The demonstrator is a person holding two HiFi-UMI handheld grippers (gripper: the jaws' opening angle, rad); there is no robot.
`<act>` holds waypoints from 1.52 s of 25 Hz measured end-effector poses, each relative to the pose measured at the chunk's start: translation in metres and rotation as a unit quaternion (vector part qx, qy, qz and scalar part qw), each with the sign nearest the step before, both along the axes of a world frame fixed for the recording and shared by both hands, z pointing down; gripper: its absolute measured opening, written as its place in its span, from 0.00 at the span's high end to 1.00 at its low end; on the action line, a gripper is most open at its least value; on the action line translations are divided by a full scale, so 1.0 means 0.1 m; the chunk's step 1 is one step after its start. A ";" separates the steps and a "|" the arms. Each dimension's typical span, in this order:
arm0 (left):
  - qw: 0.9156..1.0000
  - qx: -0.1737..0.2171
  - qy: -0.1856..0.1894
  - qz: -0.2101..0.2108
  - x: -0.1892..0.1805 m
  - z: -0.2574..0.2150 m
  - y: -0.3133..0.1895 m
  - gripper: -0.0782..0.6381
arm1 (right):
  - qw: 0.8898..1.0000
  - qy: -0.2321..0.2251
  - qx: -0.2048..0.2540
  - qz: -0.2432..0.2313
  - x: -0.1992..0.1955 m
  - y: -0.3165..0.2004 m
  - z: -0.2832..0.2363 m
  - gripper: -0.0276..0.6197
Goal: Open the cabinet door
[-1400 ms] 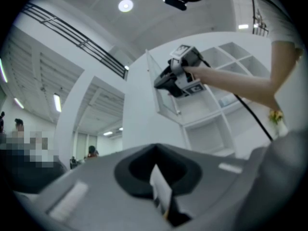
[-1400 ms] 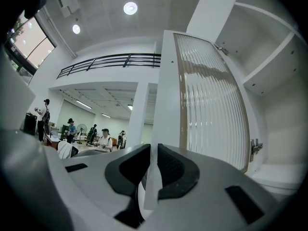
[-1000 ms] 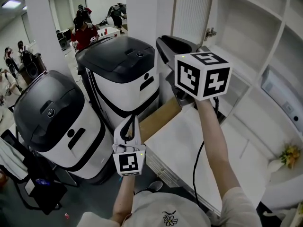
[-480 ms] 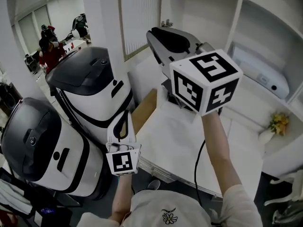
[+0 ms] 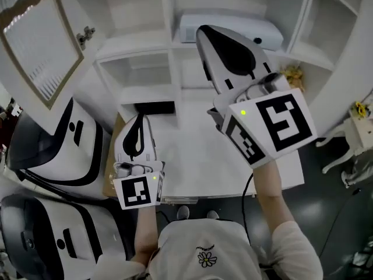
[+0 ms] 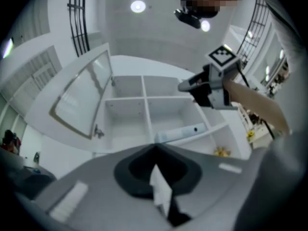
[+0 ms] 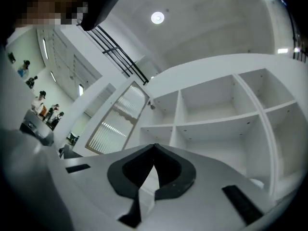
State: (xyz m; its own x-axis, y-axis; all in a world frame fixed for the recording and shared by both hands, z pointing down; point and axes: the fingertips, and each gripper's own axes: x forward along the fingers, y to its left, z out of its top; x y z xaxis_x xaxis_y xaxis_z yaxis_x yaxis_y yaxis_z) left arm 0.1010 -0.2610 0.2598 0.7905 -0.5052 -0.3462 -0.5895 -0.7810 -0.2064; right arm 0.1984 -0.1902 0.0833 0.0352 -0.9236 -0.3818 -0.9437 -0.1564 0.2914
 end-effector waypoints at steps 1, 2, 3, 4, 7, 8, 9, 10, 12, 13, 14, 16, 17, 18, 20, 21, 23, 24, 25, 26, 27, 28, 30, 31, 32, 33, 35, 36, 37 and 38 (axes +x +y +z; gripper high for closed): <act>1.000 0.001 0.001 0.021 0.15 -0.03 0.09 0.88 | 1.000 -0.003 0.005 0.024 0.13 0.14 0.06 0.96; 0.999 0.000 0.004 0.040 0.29 -0.06 0.18 0.88 | 0.999 -0.007 0.011 0.043 0.24 0.27 0.13 0.96; 0.998 0.000 0.005 0.057 0.41 -0.08 0.27 0.88 | 0.998 -0.013 0.016 0.058 0.33 0.40 0.21 0.96; 0.997 0.000 0.006 0.072 0.51 -0.09 0.35 0.88 | 0.997 -0.022 0.019 0.071 0.42 0.51 0.30 0.96; 0.994 0.003 0.003 0.109 0.75 -0.09 0.59 0.88 | 0.993 -0.049 0.016 0.108 0.65 0.80 0.63 0.96; 0.993 0.005 0.001 0.117 0.81 -0.08 0.65 0.88 | 0.991 -0.055 0.010 0.120 0.71 0.87 0.76 0.96; 0.993 0.006 0.000 0.121 0.85 -0.07 0.70 0.88 | 0.990 -0.058 0.003 0.132 0.75 0.92 0.90 0.96; 0.992 0.005 0.001 0.126 0.89 -0.05 0.74 0.88 | 0.988 -0.058 -0.005 0.143 0.78 0.97 1.03 0.96; 0.991 0.003 0.011 0.137 0.93 -0.02 0.82 0.88 | 0.985 -0.052 -0.019 0.165 0.81 1.05 1.27 0.96; 0.990 0.003 0.019 0.142 0.94 0.00 0.85 0.88 | 0.983 -0.052 -0.027 0.174 0.82 1.08 1.39 0.96; 0.989 0.001 0.024 0.145 0.95 0.02 0.87 0.88 | 0.981 -0.057 -0.035 0.181 0.84 1.10 1.51 0.96; 0.989 -0.008 0.024 0.144 0.96 0.10 0.89 0.88 | 0.978 -0.079 -0.048 0.188 0.86 1.13 1.75 0.96; 0.989 -0.013 0.021 0.143 0.97 0.15 0.90 0.88 | 0.976 -0.092 -0.052 0.191 0.87 1.15 1.87 0.96; 0.990 -0.017 0.016 0.143 0.99 0.19 0.90 0.88 | 0.974 -0.104 -0.054 0.194 0.88 1.17 1.97 0.96; 0.990 -0.021 0.007 0.140 1.02 0.27 0.90 0.88 | 0.971 -0.121 -0.058 0.200 0.90 1.19 2.12 0.96; 0.990 -0.022 0.002 0.138 1.04 0.30 0.89 0.88 | 0.970 -0.125 -0.058 0.200 0.90 1.19 2.16 0.96; 0.991 -0.023 -0.003 0.134 1.05 0.33 0.86 0.88 | 0.970 -0.127 -0.058 0.197 0.90 1.17 2.18 0.96; 0.991 -0.023 -0.002 0.133 1.06 0.34 0.85 0.88 | 0.971 -0.124 -0.059 0.194 0.89 1.15 2.18 0.96; 0.991 -0.024 -0.002 0.131 1.06 0.34 0.84 0.88 | 0.972 -0.119 -0.060 0.192 0.88 1.14 2.17 0.96; 0.991 -0.024 -0.001 0.130 1.06 0.34 0.83 0.88 | 0.973 -0.115 -0.061 0.191 0.87 1.12 2.17 0.96; 0.991 -0.023 -0.002 0.128 1.06 0.35 0.81 0.88 | 0.973 -0.112 -0.062 0.189 0.87 1.10 2.16 0.96; 0.992 -0.023 -0.004 0.126 1.06 0.35 0.80 0.88 | 0.974 -0.111 -0.062 0.188 0.87 1.08 2.16 0.96; 0.992 -0.024 -0.009 0.122 1.05 0.37 0.76 0.88 | 0.974 -0.111 -0.064 0.184 0.88 1.03 2.16 0.96; 0.992 -0.025 -0.010 0.120 1.04 0.38 0.74 0.88 | 0.975 -0.109 -0.066 0.182 0.88 1.00 2.16 0.96; 0.993 -0.025 -0.011 0.117 1.03 0.39 0.71 0.88 | 0.976 -0.106 -0.067 0.180 0.87 0.97 2.16 0.96; 0.993 -0.026 -0.011 0.115 1.02 0.39 0.69 0.88 | 0.976 -0.103 -0.069 0.178 0.87 0.95 2.16 0.96; 0.993 -0.028 -0.010 0.110 1.00 0.40 0.65 0.88 | 0.977 -0.099 -0.071 0.175 0.85 0.91 2.16 0.96; 0.994 -0.030 -0.011 0.109 1.00 0.41 0.64 0.88 | 0.977 -0.098 -0.073 0.174 0.84 0.90 2.16 0.96; 0.994 -0.031 -0.011 0.107 0.99 0.42 0.62 0.88 | 0.977 -0.098 -0.074 0.173 0.84 0.89 2.17 0.96; 0.994 -0.032 -0.011 0.106 0.99 0.42 0.61 0.88 | 0.977 -0.099 -0.074 0.172 0.84 0.87 2.17 0.96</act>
